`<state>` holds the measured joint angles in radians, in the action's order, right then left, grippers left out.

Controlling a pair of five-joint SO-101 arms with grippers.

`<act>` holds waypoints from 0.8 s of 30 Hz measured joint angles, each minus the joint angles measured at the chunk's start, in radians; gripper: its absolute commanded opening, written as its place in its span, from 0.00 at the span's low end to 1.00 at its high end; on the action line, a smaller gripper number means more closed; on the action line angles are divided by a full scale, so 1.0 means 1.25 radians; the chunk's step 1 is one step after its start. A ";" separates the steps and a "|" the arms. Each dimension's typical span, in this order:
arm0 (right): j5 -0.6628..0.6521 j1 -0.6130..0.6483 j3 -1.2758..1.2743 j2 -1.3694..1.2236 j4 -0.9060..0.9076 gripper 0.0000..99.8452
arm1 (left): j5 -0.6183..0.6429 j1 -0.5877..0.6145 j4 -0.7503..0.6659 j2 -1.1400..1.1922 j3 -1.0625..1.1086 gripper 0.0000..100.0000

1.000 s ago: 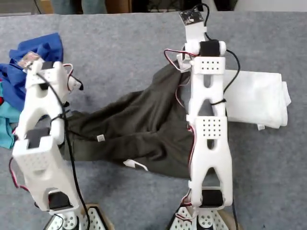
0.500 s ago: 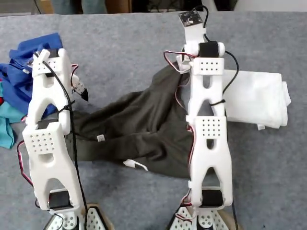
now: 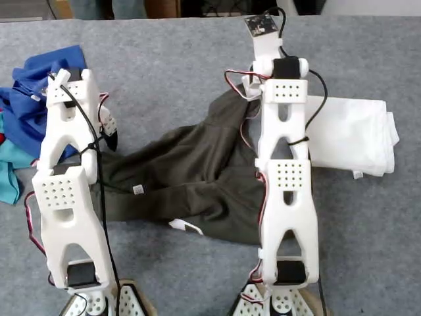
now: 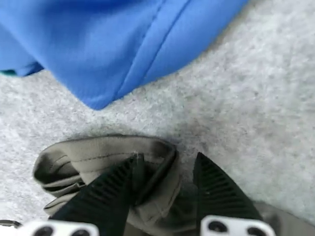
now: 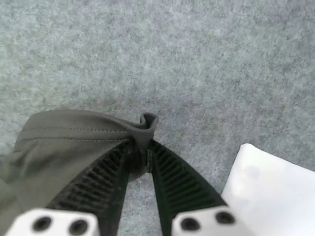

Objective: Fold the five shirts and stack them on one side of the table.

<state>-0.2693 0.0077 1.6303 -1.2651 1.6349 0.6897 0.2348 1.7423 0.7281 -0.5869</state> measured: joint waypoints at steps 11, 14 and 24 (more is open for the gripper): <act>-0.005 0.000 0.000 0.000 0.000 0.01 | -0.068 0.005 0.001 -0.265 0.167 0.24; -0.006 0.010 0.000 0.000 0.000 0.01 | -0.074 -0.007 0.001 -0.264 0.187 0.24; -0.006 0.015 0.000 0.000 0.000 0.01 | -0.106 -0.087 -0.022 -0.227 0.255 0.23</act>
<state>-0.2770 0.0261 1.6303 -1.2651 1.6349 0.5577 0.1258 1.7146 0.4442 -0.2677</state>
